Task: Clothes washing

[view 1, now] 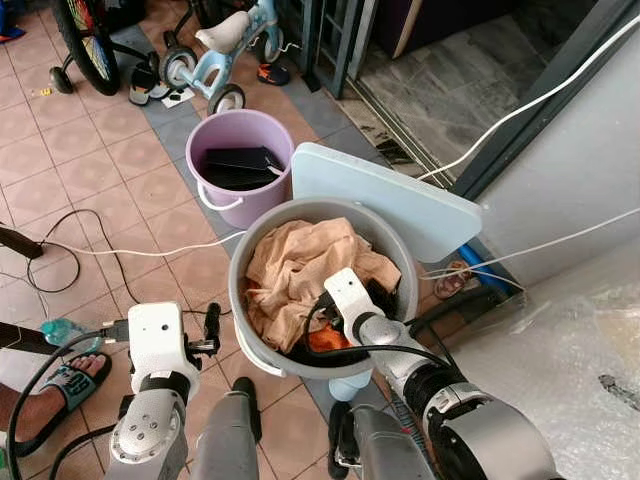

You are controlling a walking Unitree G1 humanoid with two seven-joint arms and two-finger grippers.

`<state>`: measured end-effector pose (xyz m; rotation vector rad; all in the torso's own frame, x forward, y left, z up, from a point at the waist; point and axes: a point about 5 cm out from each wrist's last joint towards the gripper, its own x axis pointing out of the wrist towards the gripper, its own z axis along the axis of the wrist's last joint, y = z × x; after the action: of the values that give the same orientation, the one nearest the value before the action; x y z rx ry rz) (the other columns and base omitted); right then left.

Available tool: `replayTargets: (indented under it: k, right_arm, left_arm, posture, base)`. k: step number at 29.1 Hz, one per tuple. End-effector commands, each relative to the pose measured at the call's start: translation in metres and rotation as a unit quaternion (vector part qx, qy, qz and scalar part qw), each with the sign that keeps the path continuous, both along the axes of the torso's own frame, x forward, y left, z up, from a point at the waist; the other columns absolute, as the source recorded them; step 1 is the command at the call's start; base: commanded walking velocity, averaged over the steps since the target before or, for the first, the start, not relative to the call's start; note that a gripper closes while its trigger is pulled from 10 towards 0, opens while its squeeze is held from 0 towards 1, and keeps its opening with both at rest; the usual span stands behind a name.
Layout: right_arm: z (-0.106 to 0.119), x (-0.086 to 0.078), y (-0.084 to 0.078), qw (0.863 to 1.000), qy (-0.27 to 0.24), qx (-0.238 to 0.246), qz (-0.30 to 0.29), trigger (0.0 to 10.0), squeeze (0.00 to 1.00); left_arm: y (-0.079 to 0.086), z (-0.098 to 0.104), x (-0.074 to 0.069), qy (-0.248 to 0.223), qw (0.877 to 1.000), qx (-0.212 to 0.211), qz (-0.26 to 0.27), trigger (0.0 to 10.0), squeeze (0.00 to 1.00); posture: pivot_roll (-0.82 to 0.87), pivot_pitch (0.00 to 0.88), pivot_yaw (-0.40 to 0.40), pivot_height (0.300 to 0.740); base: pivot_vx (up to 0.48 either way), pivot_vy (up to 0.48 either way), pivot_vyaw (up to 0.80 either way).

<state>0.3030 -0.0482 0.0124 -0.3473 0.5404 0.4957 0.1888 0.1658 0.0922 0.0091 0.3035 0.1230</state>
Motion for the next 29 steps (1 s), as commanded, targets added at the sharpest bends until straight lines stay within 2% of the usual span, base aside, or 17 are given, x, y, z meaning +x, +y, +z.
replayTargets:
  k: [1, 4, 8, 13, 14, 18, 21, 26, 29]
  right_arm:
    - [-0.005, -0.005, 0.004, 1.0, 0.017, 0.009, -0.003, 0.0, 0.0]
    - [0.0, -0.001, 0.004, 0.999, 0.008, 0.028, -0.015, 0.0, 0.0]
    - [0.01, 0.01, -0.006, 0.995, -0.022, 0.071, -0.062, 0.0, 0.0]
    - [0.011, 0.013, -0.018, 0.99, -0.016, 0.105, -0.098, 0.0, 0.0]
    - [0.011, 0.014, -0.023, 0.986, -0.011, 0.119, -0.113, 0.0, 0.0]
    - [0.01, 0.014, -0.028, 0.984, -0.007, 0.126, -0.126, 0.0, 0.0]
    - [0.011, 0.017, -0.035, 0.98, -0.008, 0.139, -0.142, 0.0, 0.0]
    - [0.014, 0.019, -0.036, 0.979, -0.015, 0.144, -0.146, 0.0, 0.0]
    - [0.023, 0.026, -0.035, 0.97, -0.022, 0.18, -0.161, 0.0, 0.0]
  left_arm:
    - [-0.001, -0.003, -0.002, 0.009, 1.0, 0.003, 0.001, 10.0, 0.0]
    - [-0.001, -0.003, 0.0, 0.005, 1.0, 0.004, 0.002, 10.0, 0.0]
    - [0.0, -0.001, 0.004, -0.006, 1.0, 0.006, 0.006, 10.0, 0.0]
    - [-0.003, -0.001, 0.008, -0.007, 1.0, -0.001, 0.001, 10.0, 0.0]
    - [-0.008, -0.004, 0.009, 0.001, 1.0, -0.019, -0.019, 10.0, 0.0]
    - [-0.015, -0.008, 0.011, 0.012, 0.998, -0.04, -0.051, 10.0, 0.0]
    - [-0.035, -0.01, 0.013, 0.026, 0.985, -0.069, -0.158, 10.0, 0.0]
    - [-0.035, -0.013, 0.018, 0.033, 0.985, -0.068, -0.157, 10.0, 0.0]
    - [-0.034, -0.011, 0.024, 0.022, 0.985, -0.047, -0.165, 10.0, 0.0]
  posture:
    - [0.21, 0.282, -0.104, 0.74]
    - [0.21, 0.28, -0.104, 0.74]
    - [0.2, 0.273, -0.107, 0.74]
    - [0.18, 0.264, -0.109, 0.74]
    - [0.18, 0.26, -0.109, 0.74]
    - [0.17, 0.255, -0.109, 0.74]
    - [0.15, 0.243, -0.106, 0.74]
    - [0.14, 0.232, -0.099, 0.74]
    - [0.13, 0.213, -0.093, 0.74]
  base:
    - [0.0, 0.0, 0.0]
    - [0.0, 0.0, 0.0]
    - [0.0, 0.0, 0.0]
    - [0.0, 0.0, 0.0]
    - [0.0, 0.0, 0.0]
    - [0.0, 0.0, 0.0]
    - [0.0, 0.0, 0.0]
    - [0.0, 0.0, 0.0]
    - [0.0, 0.0, 0.0]
